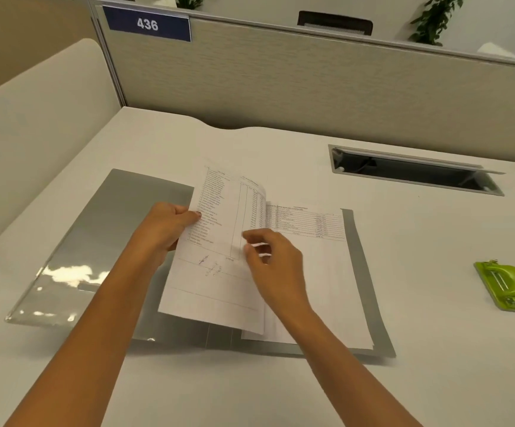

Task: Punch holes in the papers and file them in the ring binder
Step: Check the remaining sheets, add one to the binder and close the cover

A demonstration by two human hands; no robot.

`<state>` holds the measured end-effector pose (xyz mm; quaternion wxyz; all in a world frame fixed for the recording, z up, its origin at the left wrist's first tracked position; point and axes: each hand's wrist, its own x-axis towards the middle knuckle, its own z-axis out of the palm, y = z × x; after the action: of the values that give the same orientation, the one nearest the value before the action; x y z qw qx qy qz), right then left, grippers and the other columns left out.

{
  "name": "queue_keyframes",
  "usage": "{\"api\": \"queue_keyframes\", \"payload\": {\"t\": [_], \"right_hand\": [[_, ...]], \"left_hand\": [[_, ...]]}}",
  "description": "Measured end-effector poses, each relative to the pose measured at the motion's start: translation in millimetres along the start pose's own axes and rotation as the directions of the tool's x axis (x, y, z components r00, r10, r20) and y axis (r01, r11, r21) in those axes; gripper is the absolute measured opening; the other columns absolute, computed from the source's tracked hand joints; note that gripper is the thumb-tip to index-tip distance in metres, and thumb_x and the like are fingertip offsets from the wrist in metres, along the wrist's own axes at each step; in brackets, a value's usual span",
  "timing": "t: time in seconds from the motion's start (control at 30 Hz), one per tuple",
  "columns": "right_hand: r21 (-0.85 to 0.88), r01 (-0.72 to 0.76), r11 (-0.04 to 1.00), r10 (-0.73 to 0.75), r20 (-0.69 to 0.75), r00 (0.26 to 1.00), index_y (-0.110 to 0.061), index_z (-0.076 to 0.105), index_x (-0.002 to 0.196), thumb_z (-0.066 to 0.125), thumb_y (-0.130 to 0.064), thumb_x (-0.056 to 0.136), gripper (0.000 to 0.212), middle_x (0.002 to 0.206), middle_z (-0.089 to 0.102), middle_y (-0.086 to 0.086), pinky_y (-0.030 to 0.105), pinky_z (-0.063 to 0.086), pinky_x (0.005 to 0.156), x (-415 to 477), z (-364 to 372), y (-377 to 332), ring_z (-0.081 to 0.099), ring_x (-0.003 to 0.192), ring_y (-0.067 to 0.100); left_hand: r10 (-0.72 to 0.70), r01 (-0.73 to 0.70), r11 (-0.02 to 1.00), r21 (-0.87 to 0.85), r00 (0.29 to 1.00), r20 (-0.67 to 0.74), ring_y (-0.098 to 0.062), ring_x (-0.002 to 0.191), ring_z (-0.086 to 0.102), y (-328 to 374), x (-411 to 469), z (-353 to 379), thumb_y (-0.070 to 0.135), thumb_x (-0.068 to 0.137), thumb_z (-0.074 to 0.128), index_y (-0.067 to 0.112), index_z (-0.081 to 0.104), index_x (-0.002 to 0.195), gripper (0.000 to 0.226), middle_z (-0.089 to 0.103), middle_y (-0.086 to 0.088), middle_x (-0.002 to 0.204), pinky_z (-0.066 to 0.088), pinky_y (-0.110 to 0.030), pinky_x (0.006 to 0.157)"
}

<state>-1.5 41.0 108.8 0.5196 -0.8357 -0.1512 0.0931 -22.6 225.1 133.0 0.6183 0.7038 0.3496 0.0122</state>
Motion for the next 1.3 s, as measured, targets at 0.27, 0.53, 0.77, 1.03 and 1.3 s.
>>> {"api": "queue_keyframes", "payload": {"t": [0.27, 0.53, 0.77, 1.03, 1.3], "right_hand": [[-0.342, -0.371, 0.863, 0.230, -0.387, 0.893, -0.012, 0.061, 0.119, 0.062, -0.011, 0.088, 0.031, 0.119, 0.059, 0.009, 0.026, 0.041, 0.089, -18.1, -48.5, 93.3, 0.055, 0.108, 0.025], [-0.667, -0.614, 0.422, 0.402, -0.470, 0.786, -0.003, 0.044, 0.115, 0.062, -0.060, 0.080, 0.069, 0.113, 0.052, 0.014, 0.029, 0.037, 0.072, -20.0, -63.0, 94.9, 0.054, 0.095, 0.028], [-0.309, -0.657, 0.688, 0.482, -0.482, 0.732, 0.003, 0.065, 0.101, 0.078, -0.021, 0.079, 0.036, 0.101, 0.069, 0.018, 0.032, 0.047, 0.078, -11.4, -93.3, 105.1, 0.063, 0.095, 0.035], [-0.258, -0.677, 0.689, 0.556, -0.412, 0.722, -0.003, 0.071, 0.088, 0.081, -0.035, 0.074, 0.036, 0.093, 0.071, 0.012, 0.034, 0.045, 0.075, -16.4, -109.6, 102.7, 0.059, 0.083, 0.031], [-0.147, -0.628, 0.764, 0.571, -0.300, 0.764, -0.011, 0.063, 0.075, 0.083, -0.031, 0.072, 0.029, 0.085, 0.067, 0.007, 0.033, 0.046, 0.073, -20.3, -114.3, 80.6, 0.059, 0.080, 0.028]], "left_hand": [[-0.078, 0.082, 0.993, -0.087, 0.996, 0.047, -0.021, 0.072, 0.070, -9.4, 18.0, -28.6, 0.012, 0.092, 0.059, 0.006, 0.068, 0.090, 0.011, 0.074, -0.007, 0.082, 0.058, -0.034, 0.073], [-0.111, 0.116, 0.990, -0.082, 0.992, 0.060, -0.019, 0.072, 0.070, -20.3, 26.5, -35.7, 0.012, 0.091, 0.060, 0.002, 0.067, 0.097, 0.013, 0.072, -0.010, 0.091, 0.059, -0.027, 0.062], [-0.105, 0.109, 0.991, -0.080, 0.993, 0.051, -0.014, 0.060, 0.071, -24.1, 28.7, -38.7, 0.011, 0.091, 0.060, 0.004, 0.068, 0.090, 0.011, 0.073, -0.008, 0.085, 0.057, -0.031, 0.065], [-0.101, 0.105, 0.991, -0.084, 0.994, 0.049, -0.023, 0.076, 0.068, -20.2, 26.4, -35.5, 0.011, 0.091, 0.060, 0.003, 0.068, 0.091, 0.011, 0.074, -0.008, 0.082, 0.053, -0.034, 0.071], [-0.090, 0.094, 0.991, -0.094, 0.995, 0.042, -0.014, 0.059, 0.071, -19.6, 25.9, -37.4, 0.010, 0.090, 0.061, 0.005, 0.068, 0.087, 0.009, 0.075, -0.003, 0.072, 0.058, -0.031, 0.068]]}}
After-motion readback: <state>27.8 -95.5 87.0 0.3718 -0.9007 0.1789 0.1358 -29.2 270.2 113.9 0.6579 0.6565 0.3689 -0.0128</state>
